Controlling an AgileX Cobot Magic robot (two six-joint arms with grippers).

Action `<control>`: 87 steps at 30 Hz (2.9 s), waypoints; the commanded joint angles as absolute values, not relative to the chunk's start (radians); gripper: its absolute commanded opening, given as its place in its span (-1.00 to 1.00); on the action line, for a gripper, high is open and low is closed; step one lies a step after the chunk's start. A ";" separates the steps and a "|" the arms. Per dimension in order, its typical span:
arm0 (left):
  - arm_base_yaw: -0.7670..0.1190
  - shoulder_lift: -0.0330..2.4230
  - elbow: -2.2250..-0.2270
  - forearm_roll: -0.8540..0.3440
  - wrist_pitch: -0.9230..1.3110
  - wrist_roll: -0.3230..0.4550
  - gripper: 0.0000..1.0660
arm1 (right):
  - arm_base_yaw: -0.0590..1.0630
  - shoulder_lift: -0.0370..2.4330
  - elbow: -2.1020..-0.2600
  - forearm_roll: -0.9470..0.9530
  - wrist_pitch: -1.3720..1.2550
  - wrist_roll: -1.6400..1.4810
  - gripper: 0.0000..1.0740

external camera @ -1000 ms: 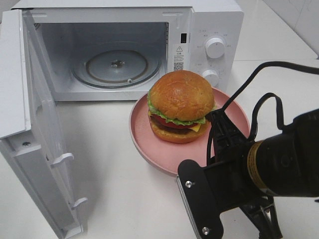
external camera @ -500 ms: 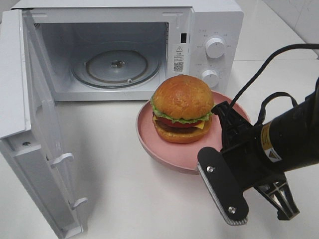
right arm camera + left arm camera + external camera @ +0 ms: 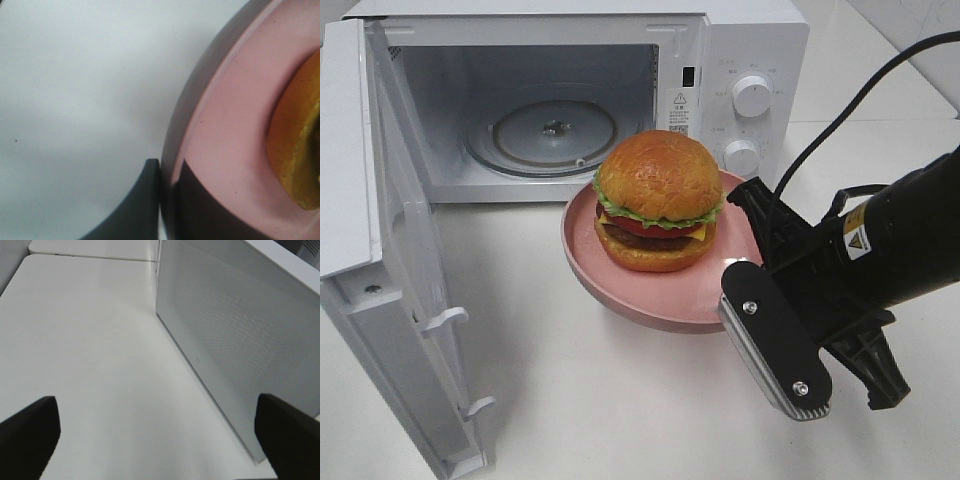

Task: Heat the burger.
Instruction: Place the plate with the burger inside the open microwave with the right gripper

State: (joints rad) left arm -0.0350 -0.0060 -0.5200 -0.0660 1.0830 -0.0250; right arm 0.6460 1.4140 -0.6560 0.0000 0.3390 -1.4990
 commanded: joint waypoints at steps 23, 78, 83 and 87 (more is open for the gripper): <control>-0.035 -0.020 -0.518 -0.076 1.069 -0.026 0.83 | 0.659 1.491 -0.735 -0.083 0.270 -1.442 -1.00; -0.035 -0.020 -0.518 -0.076 1.069 -0.026 0.83 | 0.740 1.947 -1.328 -0.195 0.340 -1.130 -1.00; -0.035 -0.020 -0.518 -0.076 1.069 -0.026 0.83 | 0.740 2.022 -1.410 -0.216 0.367 -1.066 -1.00; -0.035 -0.020 -0.518 -0.076 1.069 -0.026 0.83 | 0.740 2.055 -1.448 -0.223 0.368 -1.038 -1.00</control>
